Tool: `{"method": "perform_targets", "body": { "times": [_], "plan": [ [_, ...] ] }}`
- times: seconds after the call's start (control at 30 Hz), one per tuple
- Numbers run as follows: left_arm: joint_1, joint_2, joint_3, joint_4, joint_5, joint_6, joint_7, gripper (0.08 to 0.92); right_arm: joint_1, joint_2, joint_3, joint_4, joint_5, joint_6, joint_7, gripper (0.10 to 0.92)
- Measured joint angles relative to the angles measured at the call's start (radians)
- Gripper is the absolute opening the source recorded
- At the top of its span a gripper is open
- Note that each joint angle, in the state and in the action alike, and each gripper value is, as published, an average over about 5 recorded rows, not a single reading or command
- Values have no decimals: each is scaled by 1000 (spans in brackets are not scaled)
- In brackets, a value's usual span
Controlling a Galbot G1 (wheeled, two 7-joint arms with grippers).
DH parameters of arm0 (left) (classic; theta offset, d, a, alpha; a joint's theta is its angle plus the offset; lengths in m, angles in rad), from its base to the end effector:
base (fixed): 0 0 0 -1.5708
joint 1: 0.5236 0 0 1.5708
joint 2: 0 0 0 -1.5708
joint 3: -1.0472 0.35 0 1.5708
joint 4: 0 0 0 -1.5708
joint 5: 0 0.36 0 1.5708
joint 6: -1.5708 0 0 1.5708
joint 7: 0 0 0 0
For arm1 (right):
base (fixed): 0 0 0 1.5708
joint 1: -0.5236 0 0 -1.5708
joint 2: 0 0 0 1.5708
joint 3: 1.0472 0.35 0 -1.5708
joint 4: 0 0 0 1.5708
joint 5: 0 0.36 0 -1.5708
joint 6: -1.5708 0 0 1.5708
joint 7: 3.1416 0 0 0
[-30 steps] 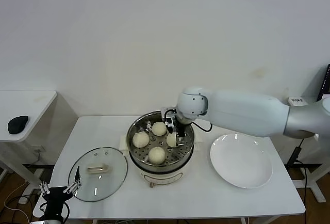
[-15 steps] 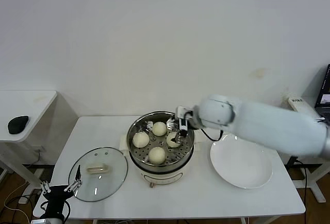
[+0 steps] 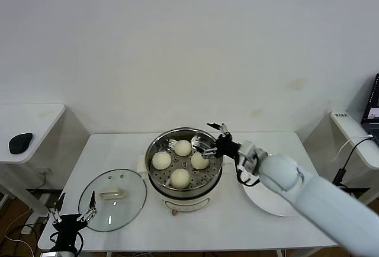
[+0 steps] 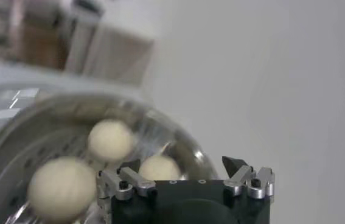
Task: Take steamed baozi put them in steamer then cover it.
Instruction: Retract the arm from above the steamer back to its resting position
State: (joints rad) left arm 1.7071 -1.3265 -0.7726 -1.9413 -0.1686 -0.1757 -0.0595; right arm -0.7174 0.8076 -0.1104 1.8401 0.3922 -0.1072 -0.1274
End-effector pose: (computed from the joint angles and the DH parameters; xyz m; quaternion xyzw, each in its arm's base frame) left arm 0.1385 0.1334 -0.3520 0.0802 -0.9923 -0.0889 0.0329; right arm 0.3700 -0.0272 -0.2177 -0.3508 0.9138 -0.2028 0.0293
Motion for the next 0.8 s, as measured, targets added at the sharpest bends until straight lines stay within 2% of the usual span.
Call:
{"method": "perform_targets", "body": {
  "times": [0.33, 0.57, 0.8],
  "plan": [
    [-1, 21, -16, 15, 223, 19, -19, 823, -506, 293, 499, 14, -124, 180, -52, 823],
    [24, 65, -52, 21, 576, -1, -26, 823, -726, 451, 708, 41, -166, 216, -53, 823],
    [38, 123, -62, 44, 930, -24, -14, 823, -831, 532, 840, 60, -192, 211, -20, 823]
  ]
}}
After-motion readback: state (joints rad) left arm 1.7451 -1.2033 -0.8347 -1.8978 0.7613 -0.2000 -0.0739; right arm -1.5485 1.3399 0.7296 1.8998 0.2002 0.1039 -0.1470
